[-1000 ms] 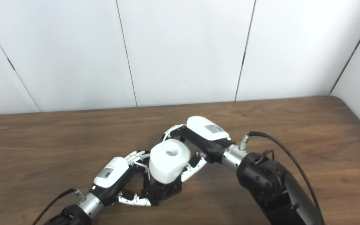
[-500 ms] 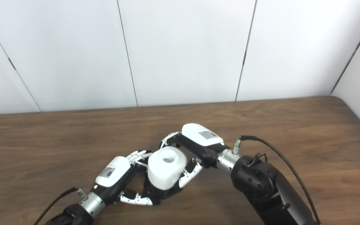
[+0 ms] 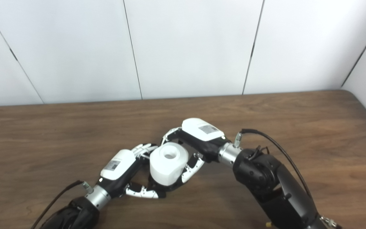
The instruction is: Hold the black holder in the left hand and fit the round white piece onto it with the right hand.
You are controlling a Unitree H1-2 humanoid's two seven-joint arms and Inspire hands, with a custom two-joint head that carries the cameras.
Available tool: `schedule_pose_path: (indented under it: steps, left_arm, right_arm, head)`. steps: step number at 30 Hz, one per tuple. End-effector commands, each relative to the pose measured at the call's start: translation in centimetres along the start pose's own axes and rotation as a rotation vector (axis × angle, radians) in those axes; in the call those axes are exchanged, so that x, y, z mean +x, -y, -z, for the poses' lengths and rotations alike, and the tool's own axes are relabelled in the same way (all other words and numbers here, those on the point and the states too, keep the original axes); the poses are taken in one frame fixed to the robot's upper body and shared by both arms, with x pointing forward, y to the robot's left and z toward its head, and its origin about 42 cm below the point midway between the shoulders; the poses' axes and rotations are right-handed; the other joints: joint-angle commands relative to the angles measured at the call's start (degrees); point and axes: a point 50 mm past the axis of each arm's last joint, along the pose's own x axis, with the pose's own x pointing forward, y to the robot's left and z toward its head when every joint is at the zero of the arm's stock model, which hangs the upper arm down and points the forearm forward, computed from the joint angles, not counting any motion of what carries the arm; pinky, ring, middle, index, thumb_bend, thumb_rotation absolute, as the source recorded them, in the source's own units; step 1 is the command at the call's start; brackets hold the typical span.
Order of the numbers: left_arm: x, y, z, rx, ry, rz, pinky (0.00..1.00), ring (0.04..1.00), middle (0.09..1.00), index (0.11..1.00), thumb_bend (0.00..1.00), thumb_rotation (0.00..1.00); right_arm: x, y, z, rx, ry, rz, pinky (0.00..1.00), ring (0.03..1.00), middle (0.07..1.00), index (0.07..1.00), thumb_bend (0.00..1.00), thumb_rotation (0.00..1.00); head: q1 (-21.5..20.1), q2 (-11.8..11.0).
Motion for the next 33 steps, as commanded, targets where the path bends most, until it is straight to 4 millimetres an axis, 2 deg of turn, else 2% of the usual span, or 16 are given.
schedule_pose_path:
  steps: [1,19,20,21,24,27,33]
  left_arm:
    - [-3.1,5.2,0.7,0.009,-0.105,0.255,0.96,0.932,0.889,0.484,0.52,0.06]
    - [-2.7,5.0,0.3,0.016,-0.099,0.249,0.96,0.932,0.892,0.484,0.52,0.06]
    - [-2.7,5.0,0.3,0.017,-0.098,0.247,0.96,0.929,0.890,0.484,0.52,0.06]
    - [-2.7,5.0,0.3,0.017,-0.097,0.245,0.96,0.929,0.890,0.484,0.52,0.06]
    - [-2.6,5.0,0.3,0.016,-0.097,0.245,0.96,0.932,0.889,0.484,0.52,0.06]
    - [-2.5,5.0,0.3,0.011,-0.099,0.246,0.97,0.934,0.890,0.484,0.52,0.06]
    - [-2.4,5.0,0.3,0.016,-0.093,0.239,0.95,0.929,0.886,0.483,0.52,0.06]
  right_arm:
    - [0.7,1.2,-0.5,-0.044,0.040,0.021,0.63,0.756,0.741,0.480,0.52,0.13]
    - [0.5,1.6,-0.5,-0.053,0.034,-0.045,0.63,0.731,0.747,0.489,0.52,0.14]
    - [0.4,1.7,-0.6,-0.051,0.030,-0.054,0.64,0.745,0.775,0.655,0.73,0.19]
    - [0.3,1.7,-0.6,-0.049,0.027,-0.060,0.64,0.756,0.799,0.753,0.82,0.22]
    - [0.1,1.8,-0.7,-0.042,0.021,-0.048,0.64,0.775,0.844,0.919,0.92,0.27]
    - [-0.1,2.0,-0.7,-0.023,0.019,-0.029,0.64,0.780,0.858,0.987,0.95,0.28]
    - [-0.4,2.7,-0.5,-0.002,0.020,0.024,0.68,0.813,0.932,1.000,0.99,0.30]
  head:
    - [0.06,0.05]
    - [0.64,0.85]
    - [0.64,0.85]
    - [0.64,0.85]
    - [0.64,0.80]
    - [0.73,0.71]
    - [0.93,0.68]
